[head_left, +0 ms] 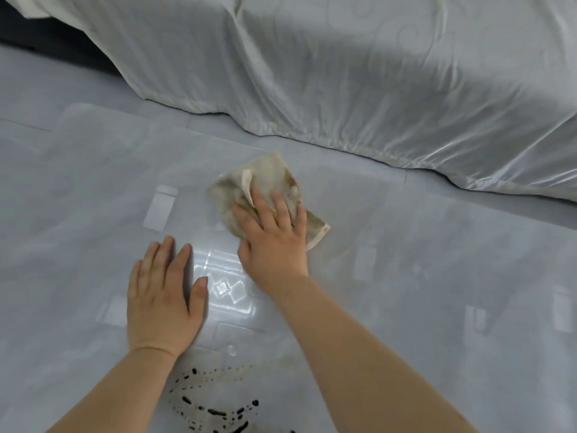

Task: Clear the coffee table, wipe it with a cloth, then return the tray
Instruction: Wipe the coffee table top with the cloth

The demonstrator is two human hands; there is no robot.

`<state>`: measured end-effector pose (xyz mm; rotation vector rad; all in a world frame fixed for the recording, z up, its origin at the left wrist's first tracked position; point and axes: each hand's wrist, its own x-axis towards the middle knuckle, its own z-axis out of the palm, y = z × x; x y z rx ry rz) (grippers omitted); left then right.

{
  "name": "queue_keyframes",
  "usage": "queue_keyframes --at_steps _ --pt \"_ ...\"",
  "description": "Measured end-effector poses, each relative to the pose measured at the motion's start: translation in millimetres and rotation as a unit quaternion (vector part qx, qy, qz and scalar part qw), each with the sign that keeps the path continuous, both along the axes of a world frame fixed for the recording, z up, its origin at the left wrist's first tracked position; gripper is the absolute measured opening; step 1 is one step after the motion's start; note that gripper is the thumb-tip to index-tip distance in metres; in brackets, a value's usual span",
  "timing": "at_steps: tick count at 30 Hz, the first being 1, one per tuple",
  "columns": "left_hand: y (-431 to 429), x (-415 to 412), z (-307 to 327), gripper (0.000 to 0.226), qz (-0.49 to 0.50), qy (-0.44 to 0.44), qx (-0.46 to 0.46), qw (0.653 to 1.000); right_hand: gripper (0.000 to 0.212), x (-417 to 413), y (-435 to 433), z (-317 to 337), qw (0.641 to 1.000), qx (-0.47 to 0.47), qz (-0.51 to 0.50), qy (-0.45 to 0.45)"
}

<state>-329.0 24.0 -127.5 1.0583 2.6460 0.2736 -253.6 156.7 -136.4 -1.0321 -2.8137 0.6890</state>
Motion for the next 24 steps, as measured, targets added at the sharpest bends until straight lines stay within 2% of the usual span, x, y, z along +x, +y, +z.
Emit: queue_keyframes --at_steps 1,3,5,7,9,10,12,14,16,18,19,21,23,24 --pt "0.3 0.0 0.3 0.073 0.0 0.001 0.001 1.0 0.05 11.7 9.2 0.7 0.999 0.015 0.042 0.007" --pt "-0.1 -0.3 0.7 0.073 -0.001 0.001 -0.003 1.0 0.049 51.2 44.9 -1.1 0.999 0.031 0.011 -0.026" --pt "-1.0 -0.4 0.3 0.074 -0.003 0.003 -0.007 1.0 0.048 101.6 83.6 1.8 0.985 0.034 -0.154 -0.063" --pt "-1.4 -0.7 -0.2 0.073 -0.003 0.006 -0.005 1.0 0.049 129.7 101.2 8.7 0.935 0.036 -0.341 -0.091" --pt "-1.7 -0.5 -1.5 0.072 -0.005 0.008 -0.003 1.0 0.054 117.8 92.3 5.9 0.893 0.018 -0.437 -0.106" --pt "-1.6 -0.6 -2.2 0.072 -0.005 0.009 -0.003 1.0 0.055 102.0 79.1 3.4 0.893 0.004 -0.435 -0.118" --pt "-1.5 -0.5 -1.4 0.073 -0.003 0.008 -0.005 1.0 0.056 64.8 34.4 -0.5 0.94 -0.01 -0.321 -0.116" --pt "-2.1 0.9 1.0 0.075 -0.001 0.006 -0.006 1.0 0.053 44.2 -20.0 1.4 0.989 0.003 -0.125 -0.082" --pt "-0.8 1.6 1.9 0.075 -0.001 0.008 0.0 1.0 0.048 53.5 -42.8 11.5 0.993 0.073 0.028 -0.083" --pt "-0.6 1.9 1.4 0.075 -0.003 0.012 0.005 1.0 0.045 84.0 -21.5 18.3 0.988 0.106 0.047 -0.099" --pt "-1.1 1.9 1.2 0.075 -0.003 0.012 0.006 1.0 0.044 106.7 -5.3 15.1 0.989 0.109 0.021 -0.096" --pt "-2.0 2.1 0.2 0.071 -0.008 0.012 0.007 1.0 0.053 157.7 27.6 11.8 0.985 0.059 -0.134 -0.094" --pt "-2.8 2.3 -0.8 0.067 -0.01 0.015 0.009 1.0 0.067 199.1 45.3 11.2 0.945 0.041 -0.305 -0.114" --pt "-3.2 2.0 -1.7 0.066 -0.011 0.017 0.011 1.0 0.066 207.1 45.8 11.3 0.922 0.042 -0.367 -0.113"
